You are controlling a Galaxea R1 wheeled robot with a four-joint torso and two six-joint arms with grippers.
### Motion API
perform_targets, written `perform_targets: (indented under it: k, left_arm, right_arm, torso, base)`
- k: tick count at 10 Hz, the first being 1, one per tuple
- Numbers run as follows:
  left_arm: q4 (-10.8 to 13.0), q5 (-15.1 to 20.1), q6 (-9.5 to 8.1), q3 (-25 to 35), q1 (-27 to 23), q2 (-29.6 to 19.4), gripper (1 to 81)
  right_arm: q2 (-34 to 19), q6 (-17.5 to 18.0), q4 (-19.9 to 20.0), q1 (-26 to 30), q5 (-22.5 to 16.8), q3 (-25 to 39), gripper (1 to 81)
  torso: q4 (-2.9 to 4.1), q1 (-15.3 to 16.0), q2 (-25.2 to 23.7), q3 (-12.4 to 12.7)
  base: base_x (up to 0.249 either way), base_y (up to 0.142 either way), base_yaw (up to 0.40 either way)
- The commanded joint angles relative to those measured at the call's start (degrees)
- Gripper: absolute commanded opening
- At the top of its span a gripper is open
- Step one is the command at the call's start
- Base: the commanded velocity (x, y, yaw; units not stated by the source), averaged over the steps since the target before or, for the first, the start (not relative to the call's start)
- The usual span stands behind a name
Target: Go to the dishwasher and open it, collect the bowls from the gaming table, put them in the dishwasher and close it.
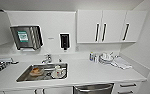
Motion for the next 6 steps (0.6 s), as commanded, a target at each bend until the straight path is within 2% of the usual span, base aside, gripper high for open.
perform_targets:
  k: [1,4,6]
  left_arm:
    - [3.80,4.01,-2.98,0.87,-3.36,-0.67,81.1]
    - [3.80,4.01,-2.98,0.70,-3.28,-0.67,81.1]
    - [3.80,4.01,-2.98,0.70,-3.28,-0.67,81.1]
  right_arm:
    - [-0.89,-0.11,-0.21,3.19,-2.70,0.49,81.1]
    - [-0.89,-0.11,-0.21,3.19,-2.79,0.49,81.1]
    - [-0.89,-0.11,-0.21,3.19,-2.79,0.49,81.1]
  torso:
    - [0.00,0.01,0.00,0.00]
    - [0.00,0.01,0.00,0.00]
    - [0.00,0.03,0.02,0.00]
  base:
    - [0.132,0.000,0.000]
    - [0.115,0.000,0.000]
    - [0.040,0.000,0.000]
